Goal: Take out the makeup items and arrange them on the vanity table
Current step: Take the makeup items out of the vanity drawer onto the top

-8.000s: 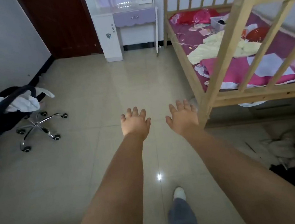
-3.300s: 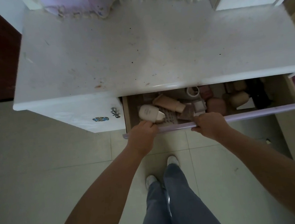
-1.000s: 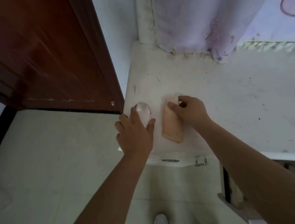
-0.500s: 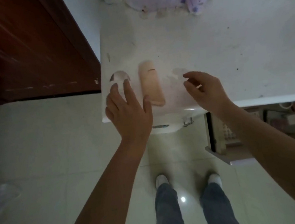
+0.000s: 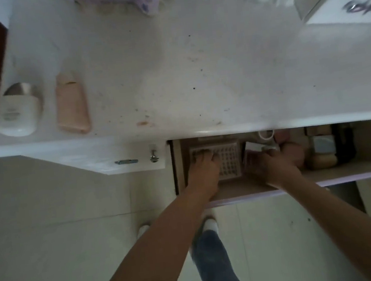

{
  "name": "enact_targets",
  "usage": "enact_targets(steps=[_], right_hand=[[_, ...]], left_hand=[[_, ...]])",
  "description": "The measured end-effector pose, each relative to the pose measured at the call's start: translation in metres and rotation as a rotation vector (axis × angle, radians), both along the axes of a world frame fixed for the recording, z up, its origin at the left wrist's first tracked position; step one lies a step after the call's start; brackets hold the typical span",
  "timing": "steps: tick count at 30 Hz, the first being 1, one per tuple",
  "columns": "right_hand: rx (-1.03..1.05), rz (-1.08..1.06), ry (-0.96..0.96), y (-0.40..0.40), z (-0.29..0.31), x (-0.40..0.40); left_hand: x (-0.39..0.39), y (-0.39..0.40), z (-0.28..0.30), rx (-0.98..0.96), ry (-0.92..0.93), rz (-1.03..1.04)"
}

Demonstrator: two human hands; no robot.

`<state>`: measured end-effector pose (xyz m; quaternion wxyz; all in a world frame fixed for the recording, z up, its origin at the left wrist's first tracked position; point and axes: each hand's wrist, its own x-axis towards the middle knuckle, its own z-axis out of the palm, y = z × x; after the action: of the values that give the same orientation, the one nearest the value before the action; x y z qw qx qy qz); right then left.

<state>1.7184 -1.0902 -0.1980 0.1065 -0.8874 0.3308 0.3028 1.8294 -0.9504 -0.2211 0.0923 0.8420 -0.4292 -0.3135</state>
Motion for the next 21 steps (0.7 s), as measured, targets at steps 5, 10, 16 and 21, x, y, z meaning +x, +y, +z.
enact_targets(steps=[5, 10, 16, 21], right_hand=[[-0.09, 0.234, -0.038, -0.025, -0.037, -0.002], [-0.14, 0.376, -0.043, -0.034, -0.048, -0.001], [-0.139, 0.434, -0.106, -0.038, -0.045, -0.002], [-0.134, 0.373, -0.129, -0.043, -0.051, -0.002]], left_hand=[[0.008, -0.016, -0.027, 0.15, -0.134, -0.112], [0.005, -0.022, -0.03, 0.214, -0.206, -0.209], [0.004, -0.03, -0.031, 0.292, -0.24, -0.28], [0.008, -0.035, -0.033, 0.276, -0.249, -0.297]])
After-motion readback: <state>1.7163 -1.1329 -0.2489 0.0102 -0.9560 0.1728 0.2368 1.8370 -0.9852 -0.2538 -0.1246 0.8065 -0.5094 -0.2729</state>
